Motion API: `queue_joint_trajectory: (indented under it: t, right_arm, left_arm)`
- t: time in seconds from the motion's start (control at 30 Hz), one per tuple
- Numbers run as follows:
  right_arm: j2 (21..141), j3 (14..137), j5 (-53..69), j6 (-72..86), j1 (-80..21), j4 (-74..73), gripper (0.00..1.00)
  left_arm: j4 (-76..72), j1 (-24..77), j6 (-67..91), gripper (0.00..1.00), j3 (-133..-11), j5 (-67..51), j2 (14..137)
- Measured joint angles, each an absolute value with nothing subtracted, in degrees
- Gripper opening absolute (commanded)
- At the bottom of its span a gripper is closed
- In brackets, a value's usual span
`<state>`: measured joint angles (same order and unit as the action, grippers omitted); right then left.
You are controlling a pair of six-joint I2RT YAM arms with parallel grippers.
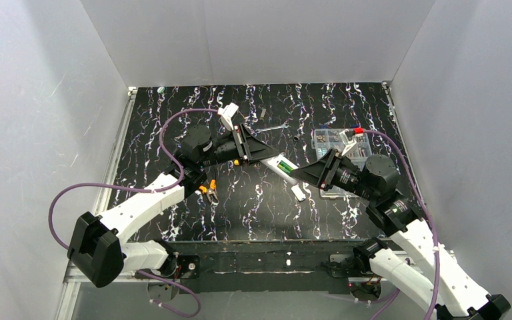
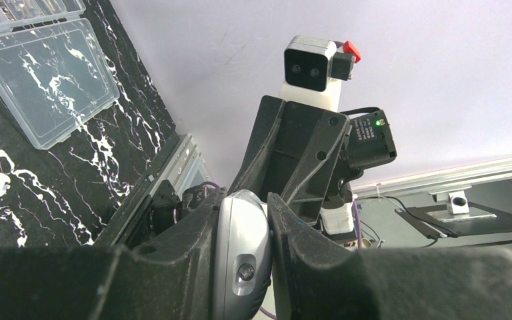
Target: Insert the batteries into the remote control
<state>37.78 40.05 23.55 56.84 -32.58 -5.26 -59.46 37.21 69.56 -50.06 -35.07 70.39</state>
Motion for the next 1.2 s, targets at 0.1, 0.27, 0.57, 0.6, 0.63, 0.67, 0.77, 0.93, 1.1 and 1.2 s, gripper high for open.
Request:
queue_joint_trajectory:
  t: [0.1, 0.27, 0.57, 0.6, 0.63, 0.67, 0.77, 0.93, 1.1, 1.2]
  right_arm:
    - [38.48, 40.95, 23.75, 55.75, -32.60, -6.52, 0.32]
    - [39.09, 41.67, 23.68, 54.22, -32.84, -7.81, 0.25]
    - [40.56, 42.81, 22.79, 51.90, -33.93, -10.59, 0.26]
    - [40.56, 42.81, 22.79, 51.70, -33.93, -10.59, 0.32]
    - [40.45, 42.87, 22.79, 51.33, -33.98, -10.61, 0.40]
    - [40.27, 42.92, 22.72, 50.98, -34.04, -10.61, 0.46]
    - [39.51, 43.24, 22.02, 49.17, -34.22, -10.72, 0.59]
    - [36.77, 44.01, 18.96, 45.21, -34.30, -11.09, 0.65]
    - [35.88, 44.80, 16.49, 45.17, -34.30, -10.85, 0.65]
    - [36.34, 44.82, 14.72, 46.50, -34.30, -10.55, 0.65]
  left_arm:
    - [-59.24, 37.17, 69.43, 0.00, -50.06, -35.05, 70.39]
    - [-58.81, 37.17, 69.08, 0.00, -50.06, -34.98, 70.39]
    - [-57.01, 36.95, 68.05, 0.00, -50.06, -34.89, 70.32]
    - [-56.93, 36.95, 67.94, 0.00, -50.06, -34.89, 70.28]
    - [-56.88, 36.95, 67.85, 0.00, -50.06, -34.89, 70.24]
    - [-56.77, 36.97, 67.68, 0.00, -50.06, -34.89, 70.13]
    - [-56.49, 37.06, 67.42, 0.00, -50.06, -34.89, 69.69]
    - [-55.79, 37.26, 67.46, 0.00, -50.06, -34.94, 69.63]
    - [-55.22, 37.26, 67.46, 0.00, -50.06, -34.94, 69.63]
    - [-55.07, 37.26, 67.46, 0.00, -50.06, -34.94, 69.63]
